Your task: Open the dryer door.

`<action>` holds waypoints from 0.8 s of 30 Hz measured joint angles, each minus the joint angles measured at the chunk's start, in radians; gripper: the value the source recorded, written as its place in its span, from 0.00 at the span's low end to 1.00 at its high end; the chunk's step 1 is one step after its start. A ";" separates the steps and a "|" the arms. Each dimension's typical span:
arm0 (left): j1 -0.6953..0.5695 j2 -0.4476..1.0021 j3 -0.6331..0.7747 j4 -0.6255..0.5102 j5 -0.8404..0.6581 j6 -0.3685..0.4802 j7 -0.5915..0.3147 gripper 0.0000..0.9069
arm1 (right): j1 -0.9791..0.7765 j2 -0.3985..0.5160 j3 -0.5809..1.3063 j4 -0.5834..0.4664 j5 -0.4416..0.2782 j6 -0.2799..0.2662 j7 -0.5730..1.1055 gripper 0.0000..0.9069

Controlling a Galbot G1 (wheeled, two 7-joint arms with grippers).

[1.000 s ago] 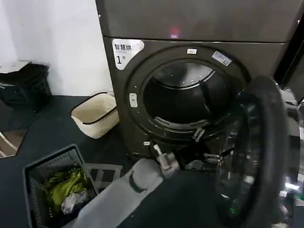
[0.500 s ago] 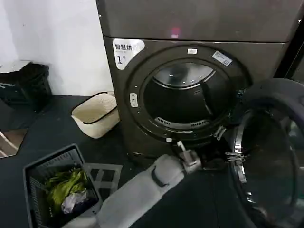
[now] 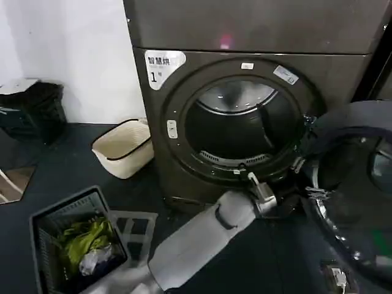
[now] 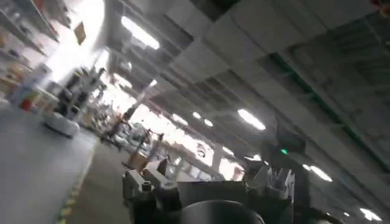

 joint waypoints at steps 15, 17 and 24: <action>-0.001 0.000 -0.009 0.021 -0.006 0.026 0.006 1.00 | 0.003 -0.037 -0.007 -0.007 -0.009 -0.001 -0.023 1.00; 0.013 0.000 -0.010 -0.004 -0.020 0.055 0.010 1.00 | 0.008 -0.038 -0.012 -0.002 -0.013 -0.003 -0.032 1.00; 0.085 0.001 -0.024 -0.191 -0.039 0.169 0.021 1.00 | 0.031 -0.050 -0.034 0.044 -0.014 -0.029 -0.064 1.00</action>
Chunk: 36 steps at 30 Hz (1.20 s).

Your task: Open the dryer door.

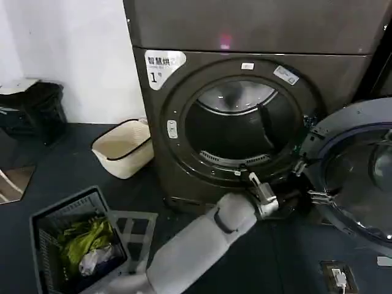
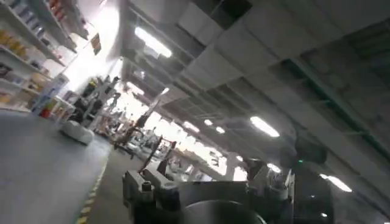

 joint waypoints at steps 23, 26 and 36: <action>0.301 0.817 -0.319 -0.600 -0.361 0.428 -0.193 1.00 | 0.097 -0.071 -0.101 0.010 -0.041 0.024 -0.081 1.00; 0.364 0.898 -0.397 -0.628 -0.437 0.463 -0.245 1.00 | 0.112 -0.078 -0.128 0.002 -0.043 0.029 -0.084 1.00; 0.562 1.153 -0.673 -0.630 -0.784 0.647 -0.481 1.00 | 0.128 -0.098 -0.165 -0.022 -0.034 0.043 -0.086 1.00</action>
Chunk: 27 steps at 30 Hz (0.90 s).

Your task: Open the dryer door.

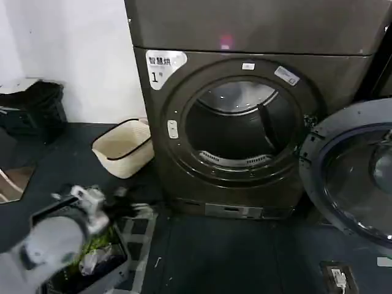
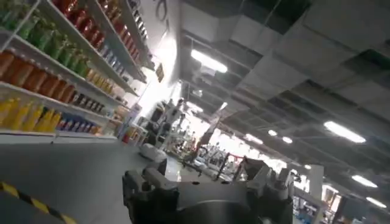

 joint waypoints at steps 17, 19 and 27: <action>0.167 0.230 -0.314 0.215 -0.742 0.082 -0.359 1.00 | 0.015 -0.002 -0.022 -0.018 0.044 0.037 -0.022 1.00; 0.172 0.235 -0.329 0.244 -0.814 0.082 -0.403 1.00 | 0.017 -0.003 -0.023 -0.022 0.048 0.047 -0.025 1.00; 0.183 0.257 -0.373 0.356 -1.148 0.081 -0.622 1.00 | 0.021 0.000 -0.023 -0.027 0.048 0.056 -0.030 1.00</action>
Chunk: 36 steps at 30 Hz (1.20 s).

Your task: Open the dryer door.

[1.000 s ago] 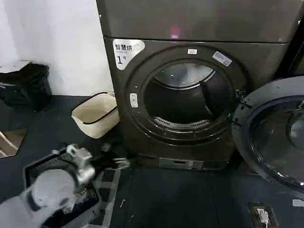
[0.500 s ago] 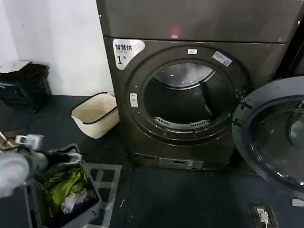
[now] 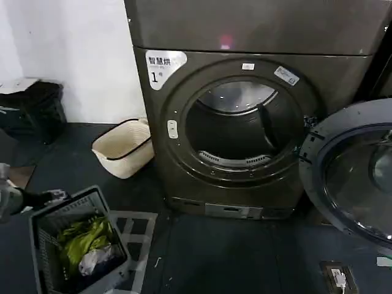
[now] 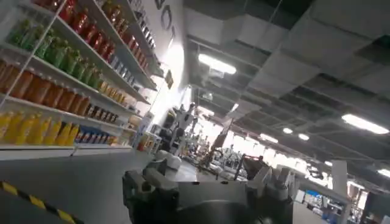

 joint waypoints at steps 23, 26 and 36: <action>-0.008 -0.041 0.020 0.214 -0.167 0.000 -0.061 1.00 | -0.011 0.005 0.032 -0.044 -0.011 0.009 0.052 1.00; -0.010 -0.042 0.022 0.223 -0.166 0.000 -0.062 1.00 | -0.015 -0.001 0.040 -0.066 -0.012 0.019 0.065 1.00; -0.012 -0.041 0.045 0.215 -0.162 0.000 -0.046 1.00 | -0.020 -0.001 0.051 -0.110 -0.001 0.066 0.069 1.00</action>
